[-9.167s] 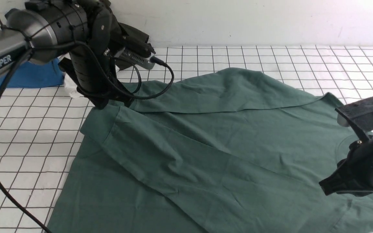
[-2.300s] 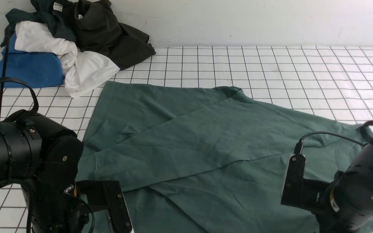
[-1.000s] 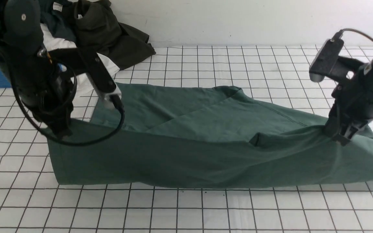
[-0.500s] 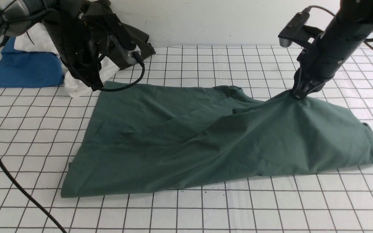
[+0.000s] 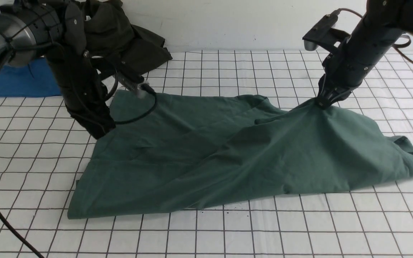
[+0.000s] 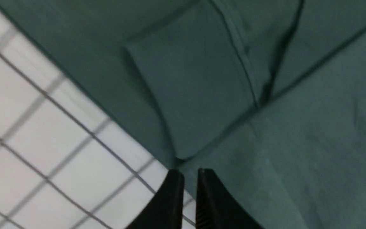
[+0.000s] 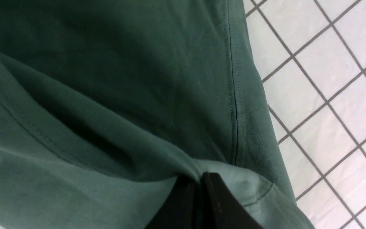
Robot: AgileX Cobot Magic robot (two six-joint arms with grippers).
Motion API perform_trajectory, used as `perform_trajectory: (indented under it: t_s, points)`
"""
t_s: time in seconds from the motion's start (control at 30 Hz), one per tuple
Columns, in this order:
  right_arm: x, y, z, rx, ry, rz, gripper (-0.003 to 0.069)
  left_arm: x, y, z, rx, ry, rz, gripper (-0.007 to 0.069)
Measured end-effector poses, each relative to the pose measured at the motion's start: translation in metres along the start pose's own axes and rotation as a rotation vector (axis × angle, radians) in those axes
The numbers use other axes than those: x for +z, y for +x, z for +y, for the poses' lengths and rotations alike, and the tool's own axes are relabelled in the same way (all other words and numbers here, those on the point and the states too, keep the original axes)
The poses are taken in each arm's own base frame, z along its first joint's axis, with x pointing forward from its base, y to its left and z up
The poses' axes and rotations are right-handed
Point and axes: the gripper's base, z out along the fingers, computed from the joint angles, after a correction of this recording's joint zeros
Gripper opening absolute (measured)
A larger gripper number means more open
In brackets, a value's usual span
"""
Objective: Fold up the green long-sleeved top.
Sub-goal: Use both arms to drag the lower edge of the fabric forward and fold it over the upper edge
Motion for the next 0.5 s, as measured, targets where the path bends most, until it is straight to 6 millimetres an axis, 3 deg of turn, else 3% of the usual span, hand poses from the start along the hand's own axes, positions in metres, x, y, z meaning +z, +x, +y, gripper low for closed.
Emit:
perform_trajectory:
  t_s: [0.17, 0.33, 0.5]
  points:
    - [0.0, 0.0, 0.0, 0.004, -0.002, -0.002, 0.0006, 0.021, 0.011, -0.006, -0.001, 0.042, 0.06, 0.0223]
    - [0.0, 0.0, 0.0, 0.005, -0.003, -0.003, 0.0006, 0.041, 0.008, -0.004, 0.041, 0.052, 0.06, 0.0356]
    - [0.0, -0.001, 0.001, 0.009, -0.009, -0.009, 0.0006, 0.053, 0.004, -0.003, 0.115, 0.068, 0.026, 0.0382]
